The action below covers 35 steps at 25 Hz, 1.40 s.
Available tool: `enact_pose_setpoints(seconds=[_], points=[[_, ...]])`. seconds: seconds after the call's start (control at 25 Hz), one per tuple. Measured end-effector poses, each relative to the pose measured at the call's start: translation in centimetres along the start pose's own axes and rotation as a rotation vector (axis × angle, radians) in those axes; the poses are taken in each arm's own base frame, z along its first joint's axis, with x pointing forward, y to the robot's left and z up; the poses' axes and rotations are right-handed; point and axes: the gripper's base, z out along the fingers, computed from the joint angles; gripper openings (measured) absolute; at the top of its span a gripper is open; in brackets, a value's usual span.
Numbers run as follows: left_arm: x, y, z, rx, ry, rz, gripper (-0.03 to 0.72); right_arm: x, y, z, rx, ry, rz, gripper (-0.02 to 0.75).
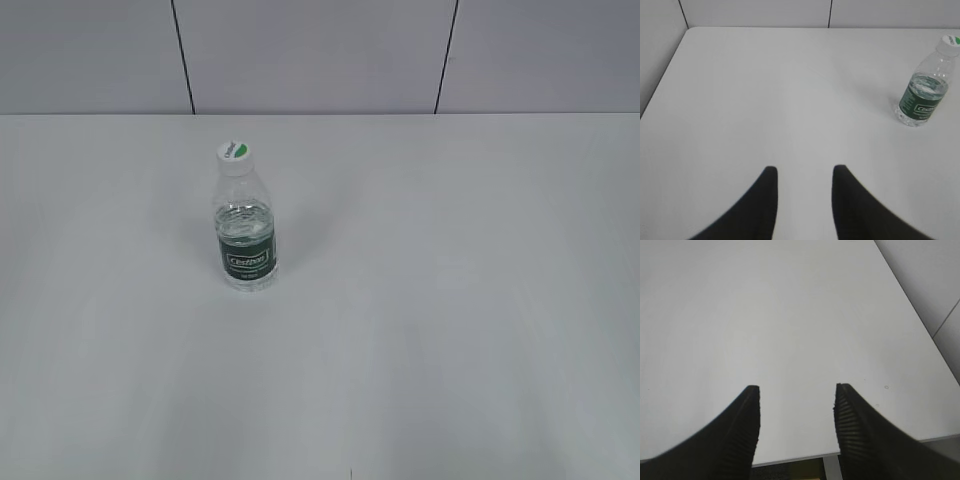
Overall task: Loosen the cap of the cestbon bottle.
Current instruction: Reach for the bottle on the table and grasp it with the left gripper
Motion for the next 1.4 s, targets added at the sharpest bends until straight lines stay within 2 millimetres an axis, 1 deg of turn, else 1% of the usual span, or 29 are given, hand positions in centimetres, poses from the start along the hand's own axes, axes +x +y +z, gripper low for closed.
enact_pose_setpoints(seconds=[0.88,0.96,1.0,1.04,1.12,1.16,1.24,1.4], points=[[0.0,-0.4,0.0,0.046,0.0,-0.025,0.246,0.0,0.0,0.0,0.0,0.0,0.0,0.372],[0.0,-0.5,0.0,0.052,-0.001,-0.012,0.284,0.0,0.0,0.0,0.0,0.0,0.0,0.372],[0.0,-0.5,0.0,0.056,-0.005,-0.001,0.326,0.0,0.0,0.0,0.0,0.0,0.0,0.372],[-0.1,-0.5,-0.1,0.059,-0.011,0.004,0.372,0.0,0.0,0.0,0.0,0.0,0.0,0.372],[-0.5,-0.5,-0.1,0.058,-0.022,0.012,0.505,0.0,0.0,0.0,0.0,0.0,0.0,0.372],[-0.9,-0.5,0.0,0.055,-0.02,0.016,0.56,0.0,0.0,0.0,0.0,0.0,0.0,0.372],[-1.6,-0.4,0.4,0.035,-0.007,0.027,0.61,0.0,0.0,0.0,0.0,0.0,0.0,0.372],[-3.6,0.2,2.1,-0.032,-0.009,0.072,0.629,0.0,0.0,0.0,0.0,0.0,0.0,0.372]])
